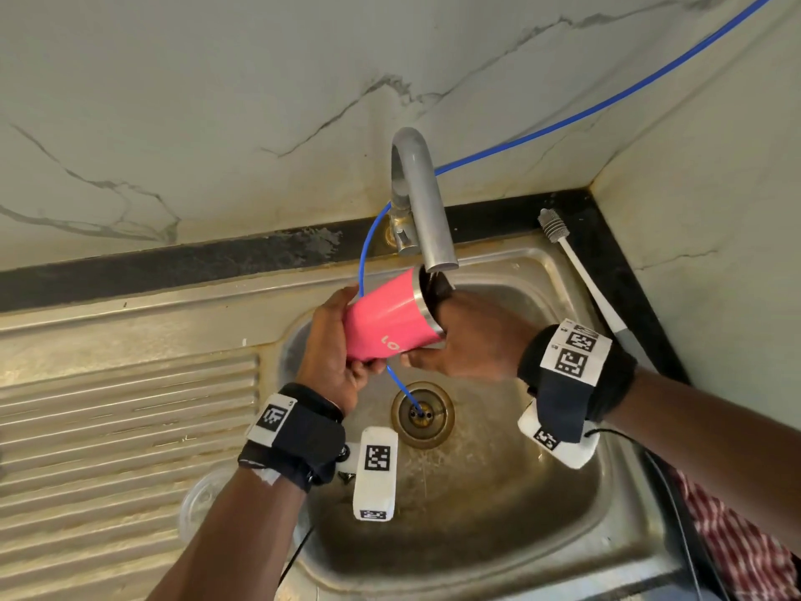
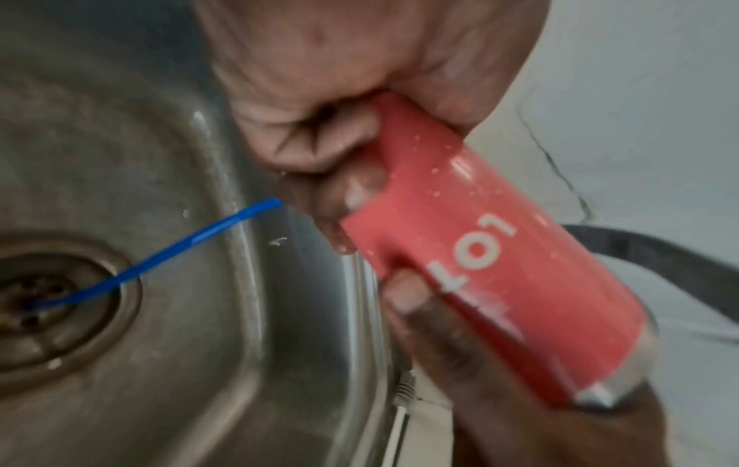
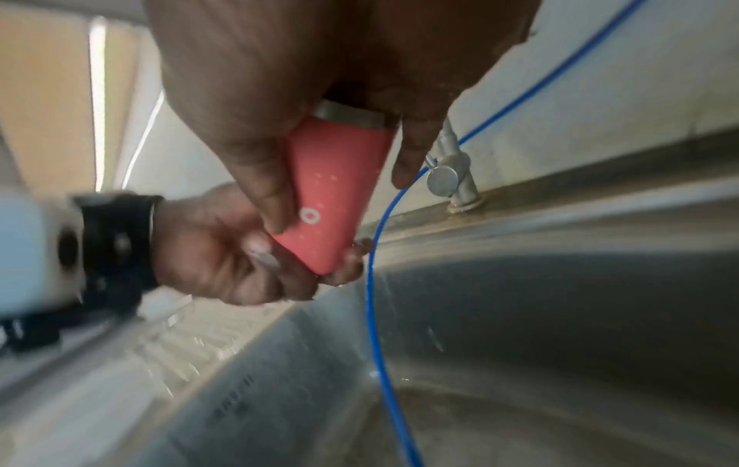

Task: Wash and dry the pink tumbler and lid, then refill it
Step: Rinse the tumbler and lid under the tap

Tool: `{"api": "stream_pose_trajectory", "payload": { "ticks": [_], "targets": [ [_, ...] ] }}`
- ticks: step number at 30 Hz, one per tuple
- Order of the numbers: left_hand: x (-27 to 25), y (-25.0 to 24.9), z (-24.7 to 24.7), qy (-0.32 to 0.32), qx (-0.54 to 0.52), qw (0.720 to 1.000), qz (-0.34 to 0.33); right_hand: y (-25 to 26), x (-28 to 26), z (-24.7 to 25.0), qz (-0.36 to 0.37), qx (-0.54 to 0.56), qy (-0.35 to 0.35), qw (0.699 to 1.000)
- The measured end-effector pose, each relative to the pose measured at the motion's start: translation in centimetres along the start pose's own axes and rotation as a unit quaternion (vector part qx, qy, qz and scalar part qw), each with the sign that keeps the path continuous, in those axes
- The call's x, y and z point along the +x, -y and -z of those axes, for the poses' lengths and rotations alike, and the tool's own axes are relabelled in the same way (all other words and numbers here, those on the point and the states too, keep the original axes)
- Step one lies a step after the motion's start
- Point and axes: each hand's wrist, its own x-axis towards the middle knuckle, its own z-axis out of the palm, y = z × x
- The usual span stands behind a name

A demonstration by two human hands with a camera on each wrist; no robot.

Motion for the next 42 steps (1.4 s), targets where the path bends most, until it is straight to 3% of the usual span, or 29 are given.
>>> {"api": "stream_pose_trajectory", "payload": {
  "ticks": [3, 5, 7, 9, 10, 12, 14, 16, 18, 20, 22, 26, 29, 39, 42],
  "targets": [
    [-0.1, 0.6, 0.0, 0.007, -0.036, 0.997, -0.063, 0.9, 0.1, -0.2, -0.046, 0.203, -0.04, 0.977],
    [-0.1, 0.5, -0.3, 0.008, -0.046, 0.995, -0.091, 1.3, 0.3, -0.3, -0.057, 0.263, -0.039, 0.962],
    [0.1, 0.0, -0.4, -0.001, -0.035, 0.996, -0.085, 1.9, 0.0, 0.0, -0.045, 0.201, -0.027, 0.978],
    [0.3, -0.4, -0.1, 0.02, 0.012, 0.999, -0.047, 1.6, -0.4, 0.8, 0.014, 0.002, -0.027, 1.0],
    [0.4, -0.4, 0.1, 0.043, 0.033, 0.998, -0.021, 1.1, -0.4, 1.2, 0.062, -0.104, -0.024, 0.992],
    [0.5, -0.2, 0.7, 0.073, 0.048, 0.996, 0.016, 0.3, -0.1, 1.4, 0.12, -0.18, 0.0, 0.976],
    [0.7, 0.1, 0.8, 0.069, 0.047, 0.996, 0.023, 0.2, 0.1, 1.4, 0.102, -0.201, 0.016, 0.974],
    [0.6, 0.5, 0.5, 0.052, 0.022, 0.998, 0.008, 0.5, 0.0, 0.4, 0.054, -0.146, 0.024, 0.988],
    [0.6, 0.9, 0.1, 0.019, -0.014, 0.999, -0.026, 1.3, -0.1, -0.5, -0.004, 0.026, 0.027, 0.999],
    [0.7, 1.2, -0.1, -0.007, -0.045, 0.997, -0.057, 1.8, -0.1, -1.1, -0.037, 0.161, 0.016, 0.986],
    [0.6, 1.2, -0.3, -0.006, -0.061, 0.995, -0.073, 1.5, 0.0, -1.3, -0.048, 0.208, 0.008, 0.977],
    [0.4, 0.9, 0.3, 0.008, -0.031, 0.999, -0.021, 1.1, -0.3, 0.2, -0.013, 0.15, -0.02, 0.988],
    [0.5, 1.2, 0.9, -0.029, -0.008, 1.0, 0.009, 1.5, -0.5, 1.2, 0.021, 0.065, -0.069, 0.995],
    [-0.1, 1.4, 1.2, -0.022, 0.018, 0.999, 0.029, 1.4, -0.3, 1.5, 0.03, -0.002, -0.057, 0.998],
    [-0.1, 1.4, 1.0, -0.023, 0.018, 0.999, 0.032, 1.5, -0.4, 1.8, 0.03, 0.047, -0.048, 0.997]
  ]
}}
